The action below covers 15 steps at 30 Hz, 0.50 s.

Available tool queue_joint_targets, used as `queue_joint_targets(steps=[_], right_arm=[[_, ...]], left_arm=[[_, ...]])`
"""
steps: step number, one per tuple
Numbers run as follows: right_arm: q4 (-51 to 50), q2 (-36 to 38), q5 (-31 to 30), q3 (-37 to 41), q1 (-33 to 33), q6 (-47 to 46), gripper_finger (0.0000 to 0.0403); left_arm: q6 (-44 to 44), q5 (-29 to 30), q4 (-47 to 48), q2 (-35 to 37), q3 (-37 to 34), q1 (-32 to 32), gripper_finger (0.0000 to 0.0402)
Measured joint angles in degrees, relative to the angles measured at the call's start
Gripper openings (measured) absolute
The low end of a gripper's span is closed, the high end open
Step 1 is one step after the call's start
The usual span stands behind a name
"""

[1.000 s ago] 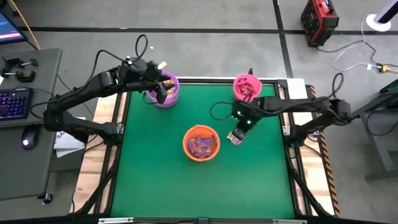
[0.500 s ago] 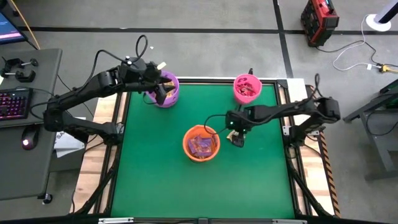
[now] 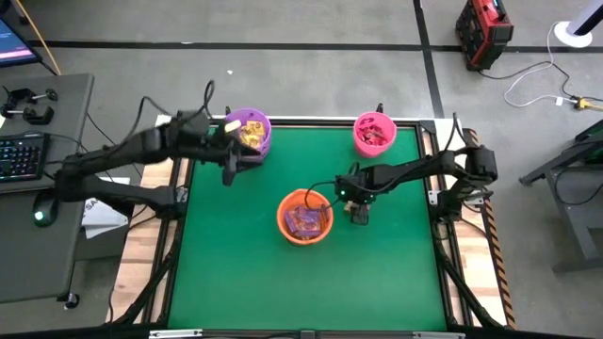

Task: Sort candy by brand, put in halloween buckets
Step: Put the dark yellow candy into the orange bucket

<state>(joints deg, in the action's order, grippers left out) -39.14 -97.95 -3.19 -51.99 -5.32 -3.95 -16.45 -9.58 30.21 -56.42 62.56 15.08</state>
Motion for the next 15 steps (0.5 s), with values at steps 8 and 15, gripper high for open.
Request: queue_joint_targets(steps=[8,15], right_arm=[[-6.5,5.2,-0.9,-1.9,1.6,-1.2,0.0024],[-9.9,13.4,-8.0,-14.9,0.5,-7.0,0.0011]], left_arm=[[-10.9,6.3,-34.7,6.1,-22.1,-6.1,0.0168],[-7.6,6.4,-44.8,7.3,-25.9,-5.6,0.0167]])
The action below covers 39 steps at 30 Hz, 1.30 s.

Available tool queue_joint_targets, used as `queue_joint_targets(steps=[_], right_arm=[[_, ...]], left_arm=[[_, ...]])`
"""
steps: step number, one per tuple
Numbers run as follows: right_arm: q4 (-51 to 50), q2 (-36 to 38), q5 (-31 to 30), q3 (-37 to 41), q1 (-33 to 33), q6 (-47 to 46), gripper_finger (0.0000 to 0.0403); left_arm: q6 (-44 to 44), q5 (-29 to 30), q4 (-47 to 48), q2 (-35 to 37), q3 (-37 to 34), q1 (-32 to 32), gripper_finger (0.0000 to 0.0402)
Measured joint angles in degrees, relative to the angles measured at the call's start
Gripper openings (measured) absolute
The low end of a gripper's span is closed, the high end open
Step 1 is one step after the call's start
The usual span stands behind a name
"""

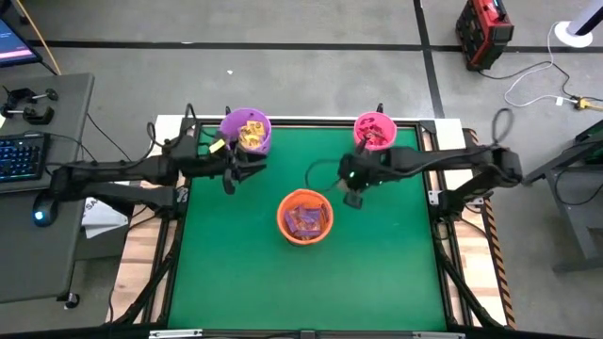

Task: Sort candy by brand, put in halloween buckets
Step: Put the dark yellow candy into the orange bucket, then return to Home Position

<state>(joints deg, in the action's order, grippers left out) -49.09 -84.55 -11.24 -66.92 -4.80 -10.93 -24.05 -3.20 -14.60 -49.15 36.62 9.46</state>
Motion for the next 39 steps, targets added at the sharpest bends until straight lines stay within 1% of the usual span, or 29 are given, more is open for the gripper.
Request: queue_joint_targets(steps=[2,6,8,11,13,16,18,20,23,25,27,29,32,34,35,37,38,39], right_arm=[[2.5,1.7,2.1,-3.6,-0.4,-1.4,0.0011],[9.8,1.8,11.8,-8.0,0.5,-1.6,0.0013],[13.9,1.0,14.8,-8.9,2.0,-1.5,0.0007],[18.7,-1.4,16.1,-8.8,4.7,-1.1,0.0007],[21.9,-3.6,15.8,-8.8,6.7,-0.3,0.0019],[24.3,-6.8,14.8,-8.8,9.2,0.7,0.0057],[24.5,-8.7,15.3,-8.8,10.3,0.1,0.0093],[24.5,-9.7,15.6,-8.8,11.1,-0.7,0.0136],[24.6,-10.0,11.9,-8.8,12.3,1.1,0.0203],[24.5,-10.0,9.1,-8.8,12.6,2.7,0.024],[23.7,-9.3,8.6,-8.8,12.7,3.3,0.0267],[22.3,-7.5,8.7,-8.8,12.7,3.4,0.0279],[18.3,-3.2,8.0,-8.8,12.9,3.5,0.0275],[13.8,0.5,6.0,-8.8,13.1,2.8,0.0256],[11.4,2.4,4.6,-8.8,13.2,2.0,0.024],[6.7,6.5,1.8,-8.7,13.5,0.1,0.0197],[5.3,8.5,0.7,-8.4,13.7,-1.3,0.0168],[4.5,10.7,0.3,-7.7,13.9,-2.7,0.0136]], left_arm=[[2.2,-0.1,0.1,0.6,0.0,0.8,0.0167],[5.2,-0.7,0.4,1.8,0.0,2.6,0.0167],[5.1,-0.7,0.5,2.4,0.0,3.3,0.0167],[3.1,-0.7,0.5,2.9,0.0,3.8,0.0167],[0.7,-0.7,0.5,3.1,0.0,3.5,0.0167],[-2.4,-0.6,0.5,3.1,0.0,2.2,0.0167],[-2.9,0.4,0.6,3.0,0.0,1.0,0.0167],[-3.3,3.0,0.6,3.0,0.0,-0.8,0.0167],[-2.7,7.9,0.6,3.0,0.0,-3.6,0.0167],[-2.3,10.6,0.6,3.0,0.0,-5.4,0.0167],[-2.3,12.5,0.6,3.0,0.0,-7.1,0.0167],[-2.2,13.7,0.6,3.0,0.0,-9.1,0.0163],[0.7,17.0,-0.3,3.0,-0.6,-12.6,0.0137],[3.7,20.6,-3.7,2.7,-2.5,-14.7,0.0102],[5.0,21.7,-6.2,2.6,-4.1,-15.4,0.008],[6.1,22.2,-11.6,2.7,-7.7,-16.1,0.0031],[5.9,22.1,-14.0,2.9,-9.7,-16.3,0.0016],[5.3,21.9,-15.8,3.5,-11.9,-16.4,0.001]])
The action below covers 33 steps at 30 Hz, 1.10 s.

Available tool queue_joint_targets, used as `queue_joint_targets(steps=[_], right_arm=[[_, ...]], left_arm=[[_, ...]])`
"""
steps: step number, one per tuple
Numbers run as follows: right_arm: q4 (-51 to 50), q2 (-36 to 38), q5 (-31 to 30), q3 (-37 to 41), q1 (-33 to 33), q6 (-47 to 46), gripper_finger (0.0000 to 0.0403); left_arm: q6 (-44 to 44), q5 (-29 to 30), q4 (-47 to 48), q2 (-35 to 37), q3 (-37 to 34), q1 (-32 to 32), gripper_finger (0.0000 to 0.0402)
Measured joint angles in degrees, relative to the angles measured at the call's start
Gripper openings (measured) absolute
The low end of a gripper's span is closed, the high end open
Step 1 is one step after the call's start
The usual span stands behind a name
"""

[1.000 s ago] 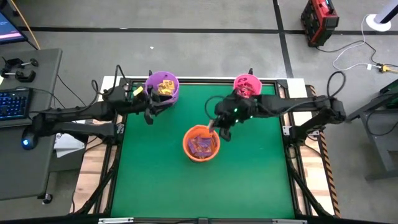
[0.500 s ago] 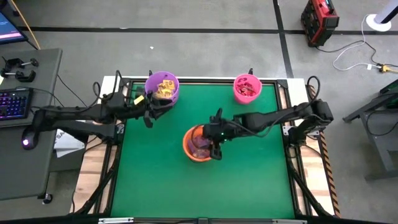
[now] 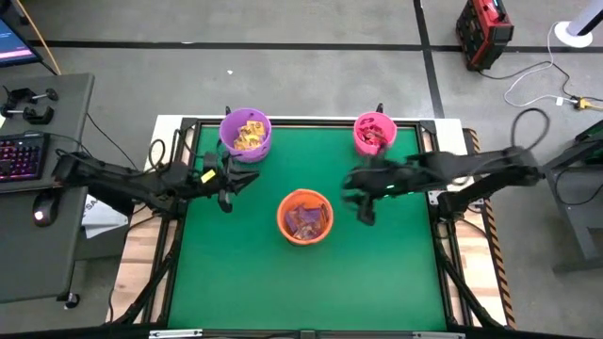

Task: Sort candy by brand, put in halloween buckets
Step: Return to Home Position

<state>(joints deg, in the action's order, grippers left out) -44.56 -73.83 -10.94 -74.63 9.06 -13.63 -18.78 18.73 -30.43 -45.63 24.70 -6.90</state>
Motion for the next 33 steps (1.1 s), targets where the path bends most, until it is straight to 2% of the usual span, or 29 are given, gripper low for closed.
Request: queue_joint_targets(steps=[3,4,8,14,19,27,33], right_arm=[[-0.2,6.6,-0.2,3.5,0.4,-5.5,0.0032],[-0.2,8.9,-0.1,5.0,0.4,-7.8,0.0017],[0.1,17.2,-0.6,10.8,0.4,-17.1,0.0014],[6.8,26.5,-0.8,18.9,0.4,-24.1,0.0003],[16.2,31.6,-0.4,26.1,0.4,-27.1,0.0001],[39.0,38.2,1.8,46.5,3.6,-28.3,0.0],[54.8,45.5,4.5,60.2,4.9,-23.2,0.0]], left_arm=[[-1.8,-0.4,-3.8,2.7,-6.2,0.0,0.001],[-2.1,-0.7,-4.4,3.9,-8.2,0.0,0.0006],[-2.8,-2.1,-6.1,11.3,-14.9,1.7,0.0002],[-6.9,-4.7,-5.5,23.4,-23.5,3.6,0.0],[-8.2,-5.8,3.5,30.6,-23.9,3.7,0.0],[-13.6,-6.2,7.1,33.7,-23.9,3.7,0.0],[-13.6,-6.2,7.1,33.5,-23.9,3.7,0.0]])
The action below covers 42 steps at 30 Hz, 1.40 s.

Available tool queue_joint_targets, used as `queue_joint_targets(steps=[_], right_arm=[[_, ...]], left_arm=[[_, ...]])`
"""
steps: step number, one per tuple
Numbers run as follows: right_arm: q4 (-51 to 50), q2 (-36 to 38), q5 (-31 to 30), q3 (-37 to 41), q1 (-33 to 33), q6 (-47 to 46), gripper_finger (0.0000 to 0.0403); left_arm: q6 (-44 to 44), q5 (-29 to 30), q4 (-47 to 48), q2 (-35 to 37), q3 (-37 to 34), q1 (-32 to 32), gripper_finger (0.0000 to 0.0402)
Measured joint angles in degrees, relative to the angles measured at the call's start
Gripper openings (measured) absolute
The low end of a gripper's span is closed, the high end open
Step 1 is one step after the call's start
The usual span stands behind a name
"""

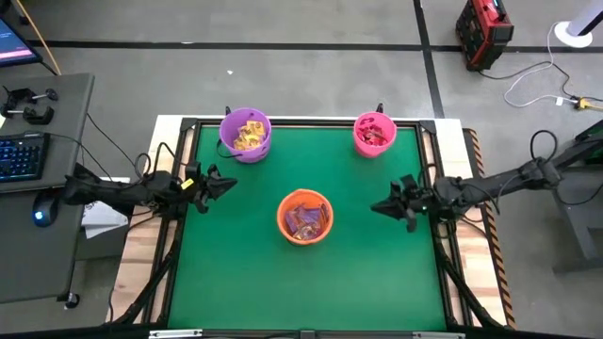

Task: Sort candy by brand, put in halloween buckets
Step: Return to Home Position

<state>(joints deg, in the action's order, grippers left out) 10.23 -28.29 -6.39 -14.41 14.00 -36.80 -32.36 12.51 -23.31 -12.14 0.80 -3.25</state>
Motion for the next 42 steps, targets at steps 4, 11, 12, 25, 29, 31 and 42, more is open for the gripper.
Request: queue_joint_targets(steps=[4,11,12,25,29,31,42], right_arm=[[6.4,6.6,1.1,6.1,-0.1,4.8,0.0],[9.9,15.0,5.0,12.7,-1.4,16.2,0.0],[9.9,15.6,5.2,13.5,-1.9,18.3,0.0],[-9.9,15.8,6.4,13.7,-5.4,23.5,0.0],[-9.9,15.5,6.4,13.7,-5.4,23.3,0.0],[-9.9,15.6,6.4,13.7,-5.4,23.3,0.0],[-6.7,28.3,6.4,13.9,-5.4,23.3,0.0]], left_arm=[[0.0,0.0,0.0,0.0,0.0,0.0,0.0],[0.0,0.0,0.1,0.0,0.0,0.0,0.0001],[0.0,0.0,0.1,0.1,0.0,0.0,0.0001],[0.0,0.0,18.8,3.3,0.1,-0.1,0.0001],[1.4,-4.6,21.3,5.0,0.0,-0.2,0.0001],[1.5,-7.1,22.2,6.8,0.0,-0.2,0.0001],[1.1,-10.6,22.7,12.0,0.0,-1.2,0.0001]])
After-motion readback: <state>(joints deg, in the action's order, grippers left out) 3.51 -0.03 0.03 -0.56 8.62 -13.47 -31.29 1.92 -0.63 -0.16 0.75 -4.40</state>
